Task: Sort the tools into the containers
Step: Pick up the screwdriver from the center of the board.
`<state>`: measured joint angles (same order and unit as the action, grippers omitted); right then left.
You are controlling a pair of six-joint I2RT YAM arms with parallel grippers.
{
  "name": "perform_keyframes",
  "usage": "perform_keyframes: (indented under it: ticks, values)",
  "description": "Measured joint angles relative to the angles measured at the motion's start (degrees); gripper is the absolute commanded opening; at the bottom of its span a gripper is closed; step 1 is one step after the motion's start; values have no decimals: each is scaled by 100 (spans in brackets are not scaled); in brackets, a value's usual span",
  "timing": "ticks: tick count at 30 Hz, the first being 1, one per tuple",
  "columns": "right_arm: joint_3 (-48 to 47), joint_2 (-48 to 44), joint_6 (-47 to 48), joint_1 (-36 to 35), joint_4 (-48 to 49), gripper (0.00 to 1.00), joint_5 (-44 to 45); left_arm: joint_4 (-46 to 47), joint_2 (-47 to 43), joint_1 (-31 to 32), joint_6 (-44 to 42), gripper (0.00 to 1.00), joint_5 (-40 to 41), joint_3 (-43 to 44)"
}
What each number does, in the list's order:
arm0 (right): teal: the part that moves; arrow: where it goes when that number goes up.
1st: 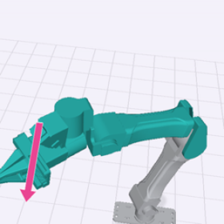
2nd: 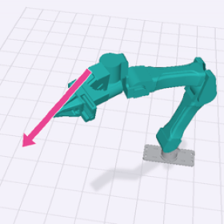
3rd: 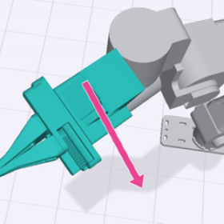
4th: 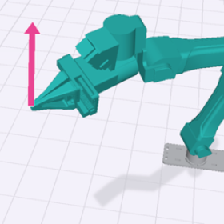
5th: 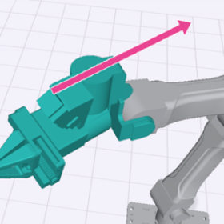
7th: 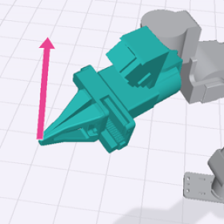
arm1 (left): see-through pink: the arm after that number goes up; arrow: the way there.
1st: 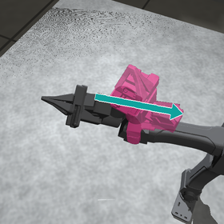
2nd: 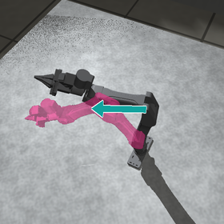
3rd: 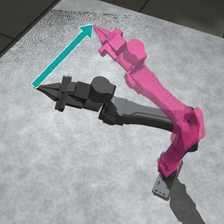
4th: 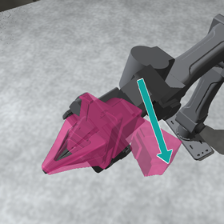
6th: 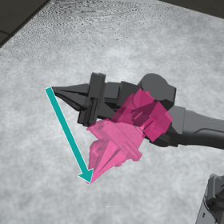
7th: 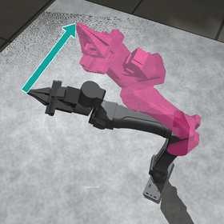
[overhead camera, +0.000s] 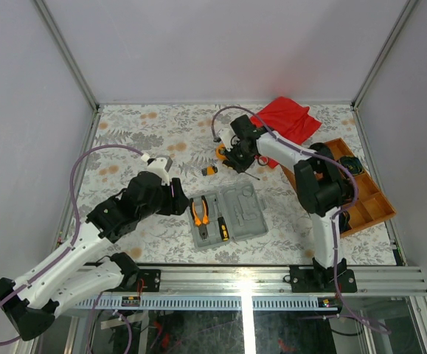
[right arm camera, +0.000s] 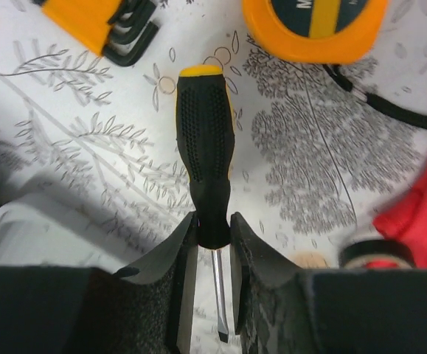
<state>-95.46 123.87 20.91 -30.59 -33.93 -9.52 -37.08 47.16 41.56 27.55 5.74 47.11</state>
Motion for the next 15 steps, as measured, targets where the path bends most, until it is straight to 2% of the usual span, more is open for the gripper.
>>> perform_keyframes:
  ticks: [6,10,15]
  values:
    - [175,-1158,-293,0,50,0,33,2,-166,0,0,55,4,-2]
    - [387,-2297,-645,0,365,0,-107,13,-356,0,2,57,11,-2]
    - [1875,-4183,-1488,0,1550,0,-605,17,-529,0,2,60,42,-2]
